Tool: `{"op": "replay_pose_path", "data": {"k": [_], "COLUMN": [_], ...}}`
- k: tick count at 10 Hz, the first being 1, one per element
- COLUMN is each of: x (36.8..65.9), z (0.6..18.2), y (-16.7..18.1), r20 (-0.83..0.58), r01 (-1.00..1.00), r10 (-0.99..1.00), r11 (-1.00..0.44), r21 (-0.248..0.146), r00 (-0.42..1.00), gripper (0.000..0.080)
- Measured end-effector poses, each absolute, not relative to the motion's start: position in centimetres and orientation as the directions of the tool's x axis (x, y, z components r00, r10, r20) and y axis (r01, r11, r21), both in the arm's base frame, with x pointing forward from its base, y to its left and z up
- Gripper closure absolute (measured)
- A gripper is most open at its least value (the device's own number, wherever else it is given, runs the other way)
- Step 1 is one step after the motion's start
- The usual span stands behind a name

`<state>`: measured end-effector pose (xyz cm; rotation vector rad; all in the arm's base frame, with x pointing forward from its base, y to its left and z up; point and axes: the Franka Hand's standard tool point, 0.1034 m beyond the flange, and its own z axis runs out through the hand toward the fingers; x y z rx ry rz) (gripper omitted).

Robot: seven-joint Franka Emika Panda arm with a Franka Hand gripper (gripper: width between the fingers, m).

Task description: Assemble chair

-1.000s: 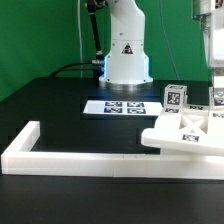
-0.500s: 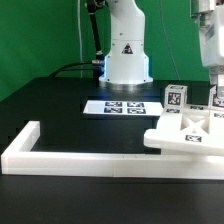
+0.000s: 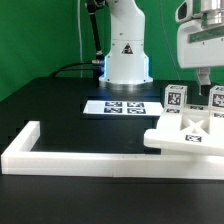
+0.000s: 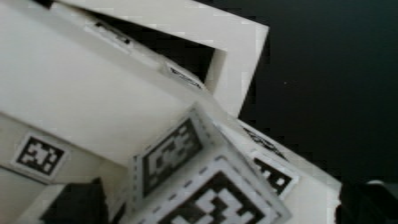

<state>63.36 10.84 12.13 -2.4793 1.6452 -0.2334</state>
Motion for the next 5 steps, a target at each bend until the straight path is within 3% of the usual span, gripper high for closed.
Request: {"op": "replay_pose_path", "data": {"k": [5], "x": [62.96], "z": [11.75], "y": [10.53], "r20": [0.107], "r01": [-0.692], "r10": [-0.703], "r11": [-0.711], "r21": [-0.123], "r00": [0.703], "gripper": [0.0151]}}
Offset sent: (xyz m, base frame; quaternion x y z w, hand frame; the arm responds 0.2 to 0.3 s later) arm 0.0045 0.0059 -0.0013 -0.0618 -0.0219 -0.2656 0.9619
